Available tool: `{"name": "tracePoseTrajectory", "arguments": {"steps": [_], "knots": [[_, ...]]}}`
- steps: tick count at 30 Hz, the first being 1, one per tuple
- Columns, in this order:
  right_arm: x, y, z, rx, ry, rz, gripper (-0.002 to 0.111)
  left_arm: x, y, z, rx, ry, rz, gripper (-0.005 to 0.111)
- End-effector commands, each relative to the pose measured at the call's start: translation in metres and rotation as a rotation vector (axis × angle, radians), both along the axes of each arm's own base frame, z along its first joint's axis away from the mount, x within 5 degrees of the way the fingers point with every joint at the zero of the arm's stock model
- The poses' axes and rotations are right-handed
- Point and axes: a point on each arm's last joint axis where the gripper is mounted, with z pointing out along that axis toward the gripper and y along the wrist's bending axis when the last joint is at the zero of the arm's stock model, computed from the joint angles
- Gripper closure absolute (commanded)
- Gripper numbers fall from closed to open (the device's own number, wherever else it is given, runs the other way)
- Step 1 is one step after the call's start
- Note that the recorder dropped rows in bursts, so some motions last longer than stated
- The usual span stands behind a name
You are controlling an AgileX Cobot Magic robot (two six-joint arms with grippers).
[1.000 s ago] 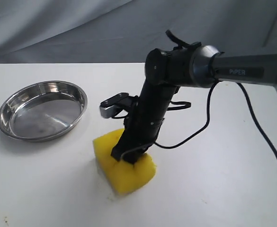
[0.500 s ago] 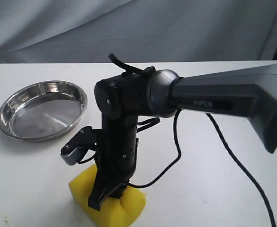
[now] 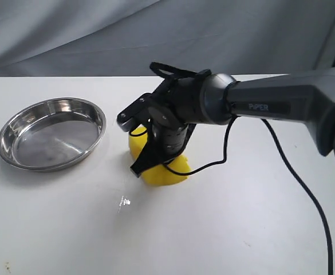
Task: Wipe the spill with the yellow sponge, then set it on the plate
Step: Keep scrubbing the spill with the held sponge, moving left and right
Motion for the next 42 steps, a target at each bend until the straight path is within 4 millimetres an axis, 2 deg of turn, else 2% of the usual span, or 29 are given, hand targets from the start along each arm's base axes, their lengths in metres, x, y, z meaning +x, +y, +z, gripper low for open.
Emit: {"name": "tracePoseTrajectory", "arguments": {"steps": [1, 4, 7, 13, 18, 25, 29, 33, 36, 39, 42], "knots": [[0.017, -0.035, -0.012, -0.094, 0.047, -0.086, 0.108, 0.0, -0.001, 0.0, -0.009, -0.008, -0.006, 0.107], [0.014, -0.038, -0.013, -0.133, 0.086, -0.053, 0.108, 0.0, -0.001, 0.0, -0.009, -0.008, -0.006, 0.107], [0.003, -0.028, -0.015, -0.092, 0.181, 0.04, 0.108, 0.0, -0.001, 0.0, -0.009, -0.008, -0.006, 0.107], [-0.033, 0.002, -0.016, 0.033, 0.415, 0.242, 0.108, 0.0, -0.001, 0.0, -0.009, -0.008, -0.006, 0.107], [-0.072, 0.023, -0.015, -0.043, 0.558, 0.366, 0.108, 0.0, -0.001, 0.0, -0.009, -0.008, -0.006, 0.107], [-0.126, 0.059, -0.014, -0.118, 0.606, 0.539, 0.108, 0.0, -0.001, 0.0, -0.009, -0.008, -0.006, 0.107], [-0.144, 0.077, -0.015, -0.104, 0.555, 0.599, 0.108, 0.0, -0.001, 0.0, -0.009, -0.008, -0.006, 0.107], [-0.139, 0.085, -0.016, -0.063, 0.454, 0.613, 0.108, 0.0, -0.001, 0.0, -0.009, -0.008, -0.006, 0.107], [-0.124, 0.083, -0.017, -0.069, 0.34, 0.589, 0.108, 0.0, -0.001, 0.0, -0.009, -0.008, -0.006, 0.107], [-0.1, 0.073, -0.017, -0.096, 0.24, 0.506, 0.108, 0.0, -0.001, 0.0, -0.009, -0.008, -0.006, 0.107], [-0.074, 0.054, -0.017, -0.12, 0.198, 0.39, 0.108, 0.0, -0.001, 0.0, -0.009, -0.008, -0.006, 0.107]]}}
